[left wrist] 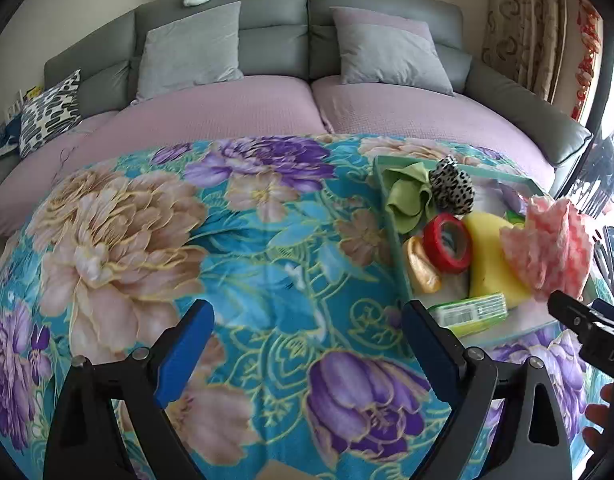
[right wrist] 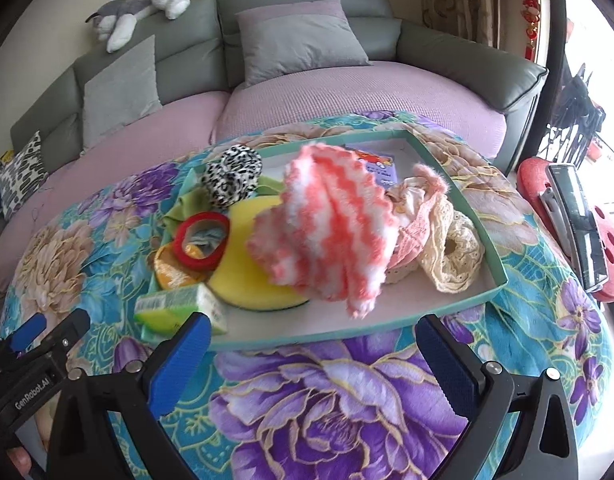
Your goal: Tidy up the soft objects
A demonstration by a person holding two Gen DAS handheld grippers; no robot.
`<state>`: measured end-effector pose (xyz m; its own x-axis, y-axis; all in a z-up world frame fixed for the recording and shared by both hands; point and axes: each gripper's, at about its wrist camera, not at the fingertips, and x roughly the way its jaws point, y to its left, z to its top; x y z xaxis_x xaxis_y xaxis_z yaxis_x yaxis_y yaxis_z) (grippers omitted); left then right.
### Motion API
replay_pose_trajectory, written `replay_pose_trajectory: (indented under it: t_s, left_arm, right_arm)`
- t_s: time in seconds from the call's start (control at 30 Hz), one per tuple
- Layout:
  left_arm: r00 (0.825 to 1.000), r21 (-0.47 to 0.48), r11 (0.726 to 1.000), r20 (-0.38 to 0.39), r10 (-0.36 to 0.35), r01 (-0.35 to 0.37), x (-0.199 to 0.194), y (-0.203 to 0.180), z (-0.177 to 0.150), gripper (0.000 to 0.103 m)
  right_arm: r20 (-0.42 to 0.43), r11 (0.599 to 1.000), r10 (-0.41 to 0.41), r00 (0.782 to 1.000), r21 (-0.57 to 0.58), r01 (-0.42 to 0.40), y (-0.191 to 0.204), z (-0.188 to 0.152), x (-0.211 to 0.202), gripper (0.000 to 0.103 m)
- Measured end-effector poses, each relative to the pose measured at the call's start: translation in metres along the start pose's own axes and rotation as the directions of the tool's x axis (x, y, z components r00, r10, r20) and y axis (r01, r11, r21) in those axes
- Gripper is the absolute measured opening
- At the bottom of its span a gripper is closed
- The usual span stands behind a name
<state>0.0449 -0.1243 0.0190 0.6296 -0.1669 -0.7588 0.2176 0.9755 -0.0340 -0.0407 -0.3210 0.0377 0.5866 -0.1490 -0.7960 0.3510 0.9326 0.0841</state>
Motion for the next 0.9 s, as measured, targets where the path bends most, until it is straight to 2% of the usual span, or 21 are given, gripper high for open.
replay_pose_trajectory:
  t_s: [0.2,0.33,0.5,0.67,0.8,0.9]
  left_arm:
    - [1.0,-0.034,0.999,-0.007,-0.007,0.007,-0.007,0.01,-0.007,0.095]
    - [0.999,-0.02,1.0,-0.035,-0.009,0.008,-0.005,0.01,-0.011,0.095]
    - [0.999,0.012,0.999,-0.021,0.05,-0.05,-0.011,0.006,-0.018,0.095]
    - [0.998,0.037,0.998,-0.018,0.055,-0.055,-0.015,0.003,-0.02,0.095]
    - [0.995,0.064,0.993,-0.022,0.098,-0.096,-0.013,0.0,-0.022,0.095]
    - [0.995,0.065,0.994,-0.027,0.092,-0.09,-0.013,0.001,-0.022,0.095]
  right_arm:
    - [-0.013,1.0,0.02,1.0,-0.018,-0.02,0.008,-0.008,-0.002,0.103]
    - [-0.015,0.999,0.032,0.999,-0.023,-0.032,0.012,-0.012,-0.003,0.103]
    - [-0.042,0.999,0.043,0.998,-0.029,-0.044,0.015,-0.016,0.002,0.103]
    - [-0.05,0.998,0.049,0.998,-0.023,-0.051,0.014,-0.016,0.004,0.103]
    - [-0.068,0.999,0.05,0.996,-0.019,-0.051,0.013,-0.018,0.01,0.103]
    - [-0.071,0.999,0.048,0.996,-0.019,-0.049,0.012,-0.019,0.013,0.103]
